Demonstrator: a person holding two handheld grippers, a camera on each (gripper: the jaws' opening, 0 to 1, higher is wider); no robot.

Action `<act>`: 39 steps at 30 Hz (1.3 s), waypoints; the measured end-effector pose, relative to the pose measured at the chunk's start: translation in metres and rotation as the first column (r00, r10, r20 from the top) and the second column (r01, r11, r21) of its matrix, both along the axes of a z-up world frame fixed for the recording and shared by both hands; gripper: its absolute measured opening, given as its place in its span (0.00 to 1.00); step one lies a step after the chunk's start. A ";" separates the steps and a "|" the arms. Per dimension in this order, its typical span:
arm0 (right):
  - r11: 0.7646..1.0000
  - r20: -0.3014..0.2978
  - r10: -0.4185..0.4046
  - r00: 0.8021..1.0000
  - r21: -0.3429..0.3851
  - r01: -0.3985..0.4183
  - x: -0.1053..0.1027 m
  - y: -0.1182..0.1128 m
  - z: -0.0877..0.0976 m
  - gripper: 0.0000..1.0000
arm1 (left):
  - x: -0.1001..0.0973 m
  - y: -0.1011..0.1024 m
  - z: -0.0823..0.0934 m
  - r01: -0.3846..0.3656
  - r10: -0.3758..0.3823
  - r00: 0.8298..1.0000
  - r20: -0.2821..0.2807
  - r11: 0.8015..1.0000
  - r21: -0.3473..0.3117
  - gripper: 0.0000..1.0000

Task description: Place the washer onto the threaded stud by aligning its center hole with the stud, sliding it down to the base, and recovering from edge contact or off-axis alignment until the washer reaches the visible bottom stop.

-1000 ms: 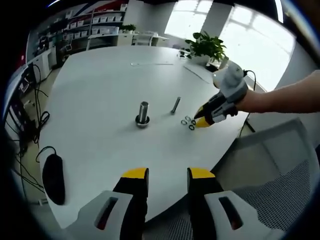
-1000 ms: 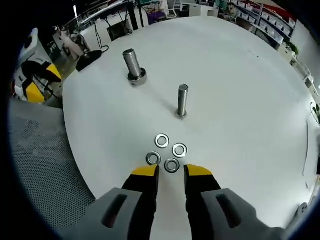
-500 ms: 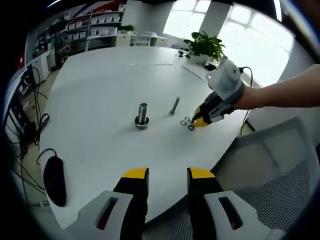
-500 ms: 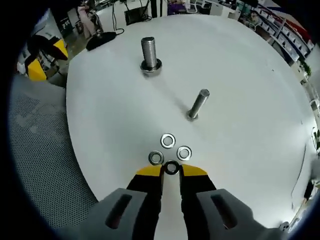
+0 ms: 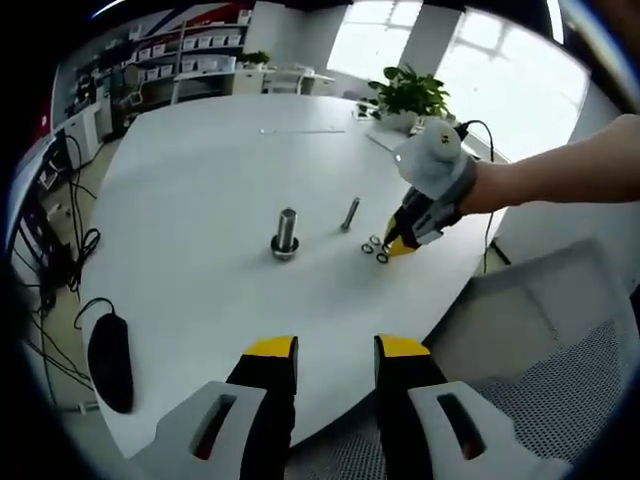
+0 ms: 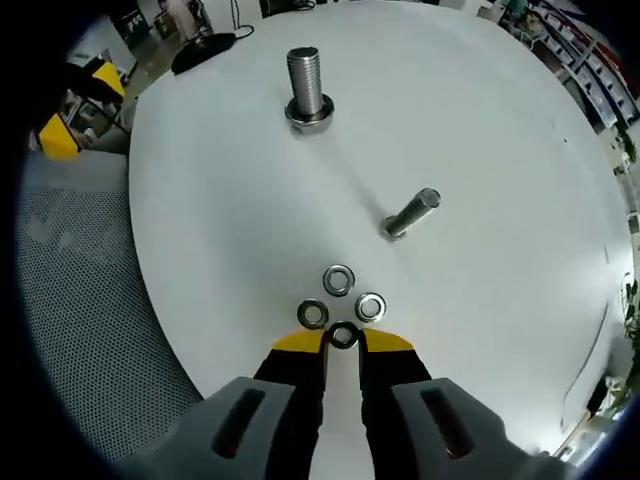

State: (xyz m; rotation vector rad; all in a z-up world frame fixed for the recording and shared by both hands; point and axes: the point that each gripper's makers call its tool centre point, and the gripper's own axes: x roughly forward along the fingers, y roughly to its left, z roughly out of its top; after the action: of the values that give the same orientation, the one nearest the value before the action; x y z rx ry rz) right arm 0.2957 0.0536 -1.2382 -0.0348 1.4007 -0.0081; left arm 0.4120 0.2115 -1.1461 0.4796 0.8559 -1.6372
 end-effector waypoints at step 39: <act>0.989 0.173 -0.141 0.975 0.074 0.130 0.014 -0.014 0.031 0.13 | 0.001 -0.001 -0.006 0.016 -0.016 1.000 -0.001 1.000 0.020 0.29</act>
State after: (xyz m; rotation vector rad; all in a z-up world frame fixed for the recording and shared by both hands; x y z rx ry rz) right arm 0.3099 0.0395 -1.2072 0.1114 1.2216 -0.0796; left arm 0.4126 0.2107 -1.1525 0.5010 0.8719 -1.6452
